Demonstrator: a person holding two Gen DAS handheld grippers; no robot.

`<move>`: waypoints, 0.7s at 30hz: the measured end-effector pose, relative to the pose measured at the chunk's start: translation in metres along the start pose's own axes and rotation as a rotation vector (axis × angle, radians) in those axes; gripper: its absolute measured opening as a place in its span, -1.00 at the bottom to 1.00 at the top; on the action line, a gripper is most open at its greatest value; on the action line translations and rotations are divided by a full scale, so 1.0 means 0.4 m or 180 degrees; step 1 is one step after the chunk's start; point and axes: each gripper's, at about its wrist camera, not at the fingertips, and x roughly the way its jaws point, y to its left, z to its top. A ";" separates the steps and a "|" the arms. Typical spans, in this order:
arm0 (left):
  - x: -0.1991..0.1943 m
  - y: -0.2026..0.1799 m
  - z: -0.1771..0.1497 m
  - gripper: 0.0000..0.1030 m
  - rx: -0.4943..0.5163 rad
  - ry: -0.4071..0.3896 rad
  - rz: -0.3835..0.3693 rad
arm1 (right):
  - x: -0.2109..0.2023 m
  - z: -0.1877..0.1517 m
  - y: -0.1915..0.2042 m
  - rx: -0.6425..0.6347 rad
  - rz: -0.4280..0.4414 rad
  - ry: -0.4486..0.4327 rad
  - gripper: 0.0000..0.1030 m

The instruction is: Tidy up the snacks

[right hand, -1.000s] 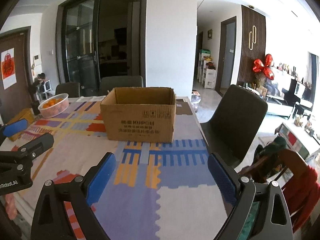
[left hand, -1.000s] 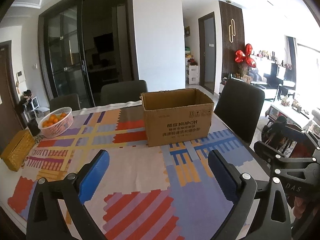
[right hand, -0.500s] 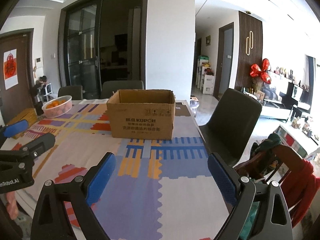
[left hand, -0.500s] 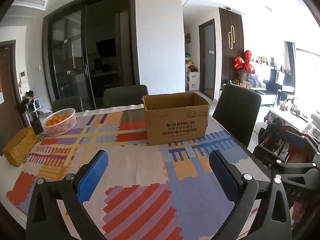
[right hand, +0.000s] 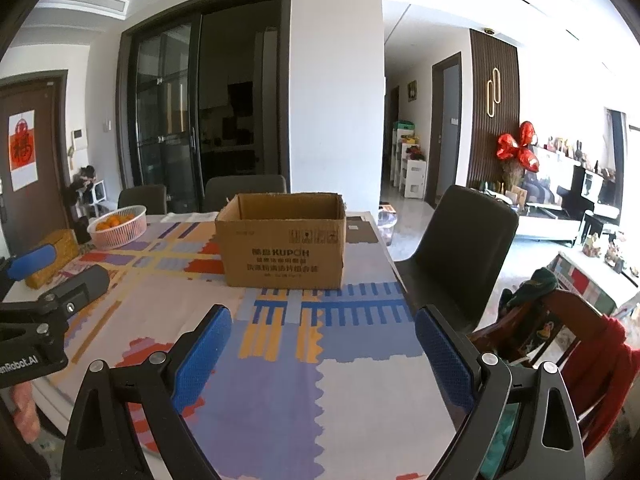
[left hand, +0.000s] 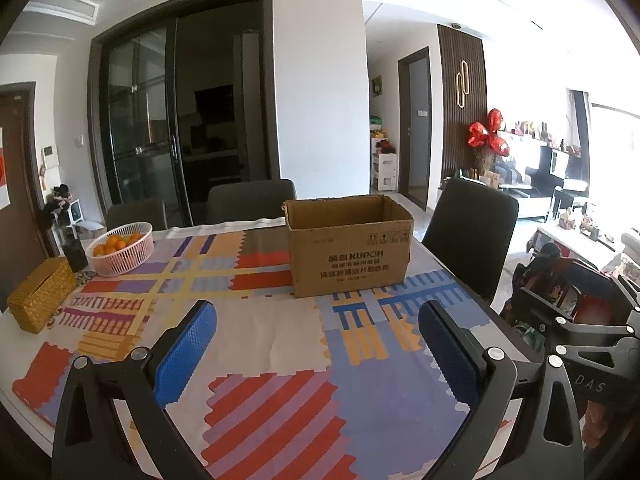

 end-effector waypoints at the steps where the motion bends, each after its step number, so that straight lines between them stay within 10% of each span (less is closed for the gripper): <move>1: 0.000 0.001 0.000 1.00 -0.0005 0.0006 -0.0009 | -0.001 0.000 0.000 -0.0002 0.0001 -0.0005 0.82; 21: 0.012 0.010 -0.016 1.00 -0.0060 0.0041 0.0020 | -0.002 -0.003 -0.002 -0.0011 -0.0006 0.0012 0.82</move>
